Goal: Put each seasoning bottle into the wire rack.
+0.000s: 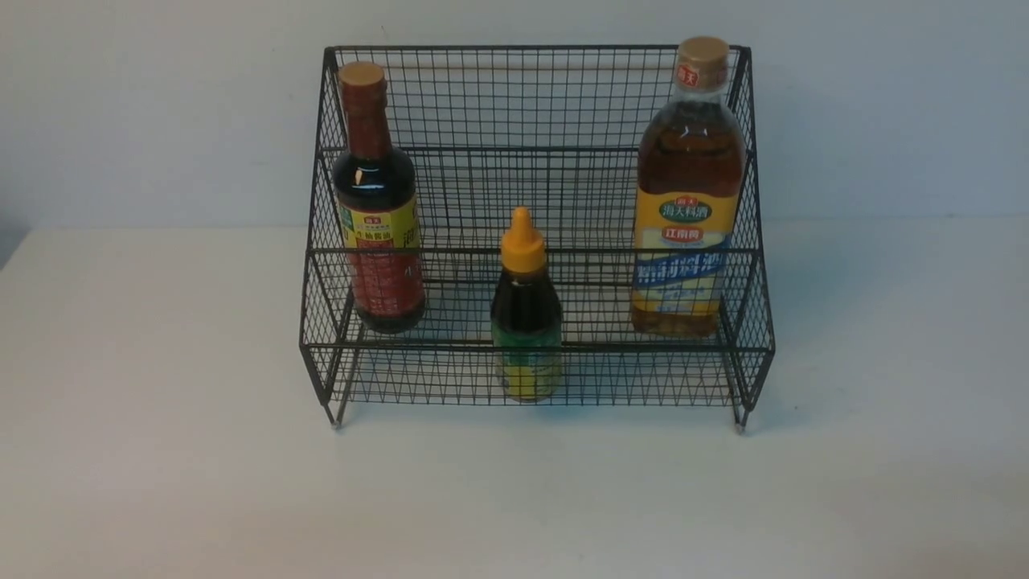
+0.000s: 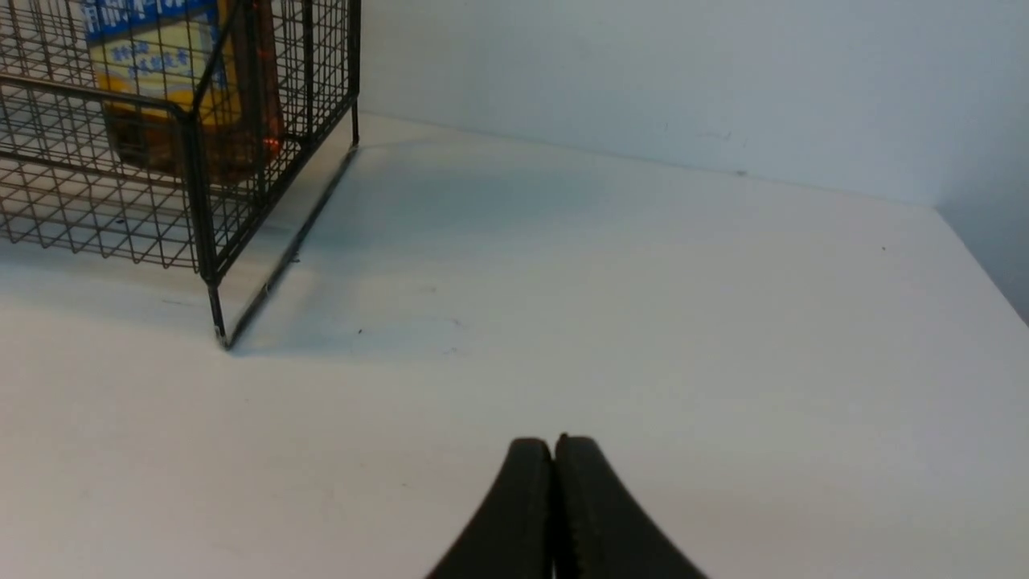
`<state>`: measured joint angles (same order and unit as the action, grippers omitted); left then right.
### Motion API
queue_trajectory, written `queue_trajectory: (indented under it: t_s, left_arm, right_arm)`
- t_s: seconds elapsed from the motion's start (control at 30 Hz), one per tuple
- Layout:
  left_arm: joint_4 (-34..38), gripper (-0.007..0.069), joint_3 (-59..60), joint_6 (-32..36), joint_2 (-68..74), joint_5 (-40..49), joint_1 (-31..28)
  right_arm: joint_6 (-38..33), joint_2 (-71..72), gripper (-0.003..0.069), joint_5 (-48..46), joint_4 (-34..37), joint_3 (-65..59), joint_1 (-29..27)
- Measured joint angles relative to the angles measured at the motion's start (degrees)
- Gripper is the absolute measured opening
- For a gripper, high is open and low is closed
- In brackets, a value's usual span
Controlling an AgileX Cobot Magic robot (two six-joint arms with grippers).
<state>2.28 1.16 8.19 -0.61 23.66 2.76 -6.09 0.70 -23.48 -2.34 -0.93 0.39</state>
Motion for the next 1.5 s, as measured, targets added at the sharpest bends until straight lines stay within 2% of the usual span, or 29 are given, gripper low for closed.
queue_trajectory:
  t_s: [0.27, 1.5]
  left_arm:
    - [-1.71, -0.0005, 0.28, -2.30, 0.00, -1.19, -0.06]
    - [-1.86, -0.0005, 0.28, -2.63, 0.00, -1.25, -0.06]
  right_arm:
    - [0.00, 0.00, -0.0015, 0.05, 0.00, -0.03, 0.00]
    - [0.00, 0.00, -0.0015, 0.05, 0.00, -0.03, 0.00]
